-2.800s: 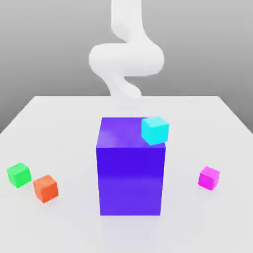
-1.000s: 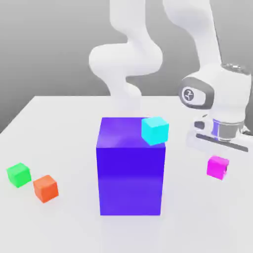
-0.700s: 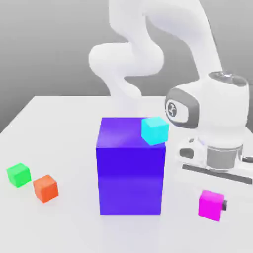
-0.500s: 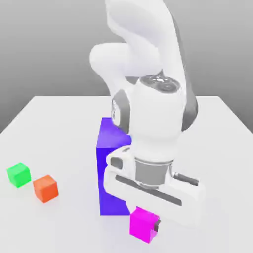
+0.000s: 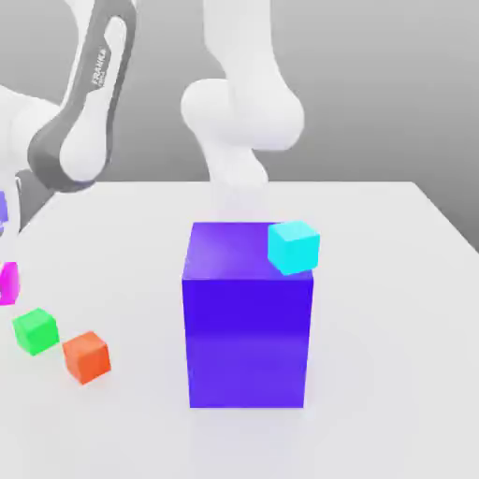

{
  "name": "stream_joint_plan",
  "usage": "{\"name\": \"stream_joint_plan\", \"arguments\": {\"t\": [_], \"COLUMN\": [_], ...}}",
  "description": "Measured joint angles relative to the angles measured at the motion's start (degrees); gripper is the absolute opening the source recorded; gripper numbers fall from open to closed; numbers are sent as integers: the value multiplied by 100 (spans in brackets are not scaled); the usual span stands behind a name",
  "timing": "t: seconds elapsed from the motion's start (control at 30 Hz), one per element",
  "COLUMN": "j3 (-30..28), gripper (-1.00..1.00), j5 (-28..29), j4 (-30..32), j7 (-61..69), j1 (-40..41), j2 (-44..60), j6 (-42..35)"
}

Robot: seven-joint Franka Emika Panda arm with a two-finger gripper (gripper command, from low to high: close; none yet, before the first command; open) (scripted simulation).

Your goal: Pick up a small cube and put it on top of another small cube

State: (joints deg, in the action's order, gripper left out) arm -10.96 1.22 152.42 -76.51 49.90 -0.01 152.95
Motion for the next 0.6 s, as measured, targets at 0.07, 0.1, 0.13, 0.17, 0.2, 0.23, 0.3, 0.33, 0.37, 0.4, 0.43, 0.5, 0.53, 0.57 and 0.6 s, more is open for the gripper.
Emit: {"name": "stream_joint_plan", "arguments": {"t": [0.07,0.1,0.13,0.17,0.2,0.23,0.3,0.33,0.37,0.4,0.43,0.5,0.53,0.57,0.6], "j3": [340,451,501,537,573,573,573,573,573,590,586,565,551,540,537], "gripper": [-100,-100,-100,-100,100,100,100,100,100,100,100,100,100,100,100], "j5": [-177,-242,-301,-355,-406,-406,-406,-406,-406,-433,-421,-350,-295,-241,-188], "j4": [46,47,44,40,36,36,36,36,36,34,35,43,52,61,73], "j7": [87,127,165,200,235,235,235,235,235,255,248,201,162,121,80], "j1": [178,41,2,6,25,25,25,25,25,33,28,16,12,17,27], "j2": [245,409,586,771,942,943,943,943,943,1029,974,695,525,349,173], "j6": [265,425,595,770,931,931,931,931,931,1008,956,692,534,368,201]}}
